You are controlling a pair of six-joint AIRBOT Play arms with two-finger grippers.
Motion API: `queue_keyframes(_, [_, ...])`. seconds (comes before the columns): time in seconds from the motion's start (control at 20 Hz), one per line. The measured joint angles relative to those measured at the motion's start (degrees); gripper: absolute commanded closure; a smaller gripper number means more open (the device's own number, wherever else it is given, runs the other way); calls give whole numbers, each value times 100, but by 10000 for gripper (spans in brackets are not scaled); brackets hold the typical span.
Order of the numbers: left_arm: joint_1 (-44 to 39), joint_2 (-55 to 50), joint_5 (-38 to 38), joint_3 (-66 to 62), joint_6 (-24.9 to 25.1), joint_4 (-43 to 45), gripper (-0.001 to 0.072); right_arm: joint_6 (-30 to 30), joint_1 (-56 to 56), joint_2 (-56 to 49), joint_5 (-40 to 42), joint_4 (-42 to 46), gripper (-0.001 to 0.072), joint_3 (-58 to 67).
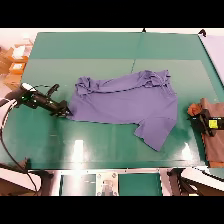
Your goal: Fold the shirts.
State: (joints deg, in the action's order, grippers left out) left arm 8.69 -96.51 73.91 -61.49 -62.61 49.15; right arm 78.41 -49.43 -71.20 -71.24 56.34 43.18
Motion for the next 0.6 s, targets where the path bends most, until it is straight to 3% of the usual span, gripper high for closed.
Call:
queue_keyframes(0.5, [-63, 9, 57, -11, 155, -11, 677, -634, 800, -743, 901, -1209, 294, -647])
queue_keyframes(0.6, [-63, 9, 39, -11, 186, -20, 677, -802, 918, -949, 1126, -1486, 465, -658])
